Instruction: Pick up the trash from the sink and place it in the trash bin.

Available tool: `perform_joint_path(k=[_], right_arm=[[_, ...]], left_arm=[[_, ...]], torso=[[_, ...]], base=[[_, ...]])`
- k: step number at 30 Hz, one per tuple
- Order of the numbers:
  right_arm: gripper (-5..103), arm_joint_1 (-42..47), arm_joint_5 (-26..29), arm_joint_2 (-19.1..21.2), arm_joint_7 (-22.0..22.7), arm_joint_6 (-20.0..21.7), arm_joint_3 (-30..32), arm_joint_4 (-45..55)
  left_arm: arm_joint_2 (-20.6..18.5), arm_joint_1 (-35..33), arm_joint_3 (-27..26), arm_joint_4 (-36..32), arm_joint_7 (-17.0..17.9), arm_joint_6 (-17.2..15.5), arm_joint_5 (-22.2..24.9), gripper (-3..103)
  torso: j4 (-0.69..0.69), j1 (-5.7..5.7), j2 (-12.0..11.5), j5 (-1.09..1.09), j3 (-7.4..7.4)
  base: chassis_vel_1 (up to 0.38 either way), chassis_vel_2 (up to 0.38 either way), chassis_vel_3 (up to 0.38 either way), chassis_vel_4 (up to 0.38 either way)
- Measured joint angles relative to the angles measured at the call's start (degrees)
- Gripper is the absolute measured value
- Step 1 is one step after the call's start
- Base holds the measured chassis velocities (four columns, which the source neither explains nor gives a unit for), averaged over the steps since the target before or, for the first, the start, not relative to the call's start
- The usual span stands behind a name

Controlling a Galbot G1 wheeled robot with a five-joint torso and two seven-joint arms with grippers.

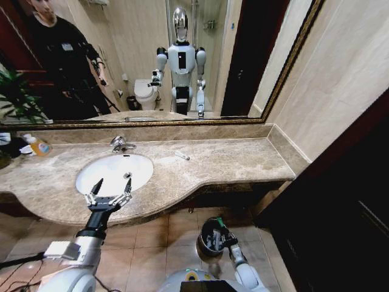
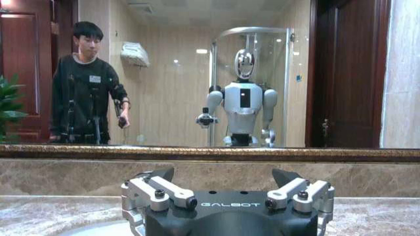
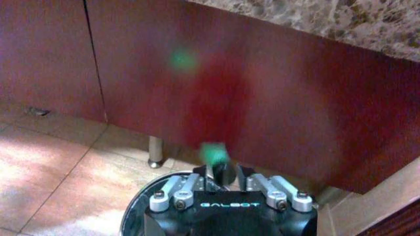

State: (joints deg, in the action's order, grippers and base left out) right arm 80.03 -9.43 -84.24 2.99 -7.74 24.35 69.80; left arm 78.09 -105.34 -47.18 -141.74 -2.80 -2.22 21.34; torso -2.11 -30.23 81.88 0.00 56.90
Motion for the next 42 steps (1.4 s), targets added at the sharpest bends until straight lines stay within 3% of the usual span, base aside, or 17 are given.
perform_joint_path(k=[5, 8, 9, 10, 17, 19, 32, 42], right_arm=[[46, -0.19, -0.55, -0.02, 0.48, -0.99, -0.35, -1.23], [62, -0.11, -0.81, 0.01, 1.4, -1.9, -0.27, -1.39], [62, -0.11, -0.81, 0.01, 1.4, -1.9, -0.27, -1.39], [62, 0.08, -0.76, 0.05, 1.47, -1.98, -0.19, -0.98], [95, 3.18, 1.02, 0.83, 1.54, -2.01, 0.68, 4.82], [98, 3.88, 1.29, 0.96, 1.58, -2.01, 0.71, 5.9], [100, 13.24, 2.01, 2.11, 6.01, -5.86, 0.63, 20.49], [100, 14.51, 4.01, 3.18, 5.79, -1.96, 0.19, 33.36]], left_arm=[[0.0, 0.0, 0.0, 0.0, 0.0, 0.0, 0.0, 100], [0.0, 0.0, 0.0, 0.0, 0.0, 0.0, 0.0, 100], [0.0, 0.0, 0.0, 0.0, 0.0, 0.0, 0.0, 100], [0.0, 0.0, 0.0, 0.0, 0.0, 0.0, 0.0, 100], [0.0, 0.0, 0.0, 0.0, 0.0, 0.0, 0.0, 100], [0.0, 0.0, 0.0, 0.0, 0.0, 0.0, 0.0, 100], [0.0, 0.0, 0.0, 0.0, 0.0, 0.0, 0.0, 100], [0.0, 0.0, 0.0, 0.0, 0.0, 0.0, 0.0, 100]], torso=[[0.0, 0.0, 0.0, 0.0, 0.0], [0.0, 0.0, 0.0, 0.0, 0.0], [0.0, 0.0, 0.0, 0.0, 0.0], [0.0, 0.0, 0.0, 0.0, 0.0], [0.0, 0.0, 0.0, 0.0, 0.0], [0.0, 0.0, 0.0, 0.0, 0.0], [0.01, 0.0, 0.0, 0.0, 0.0], [0.0, 0.0, 0.0, 0.0, 0.0]], base=[[0.0, 0.0, 0.0, 0.0], [0.0, 0.0, 0.0, 0.0], [0.0, 0.0, 0.0, 0.0], [0.0, 0.0, 0.0, 0.0], [0.0, 0.0, 0.0, 0.0], [0.0, 0.0, 0.0, 0.0], [0.0, 0.0, 0.0, 0.0], [0.0, 0.0, 0.0, 0.0]])
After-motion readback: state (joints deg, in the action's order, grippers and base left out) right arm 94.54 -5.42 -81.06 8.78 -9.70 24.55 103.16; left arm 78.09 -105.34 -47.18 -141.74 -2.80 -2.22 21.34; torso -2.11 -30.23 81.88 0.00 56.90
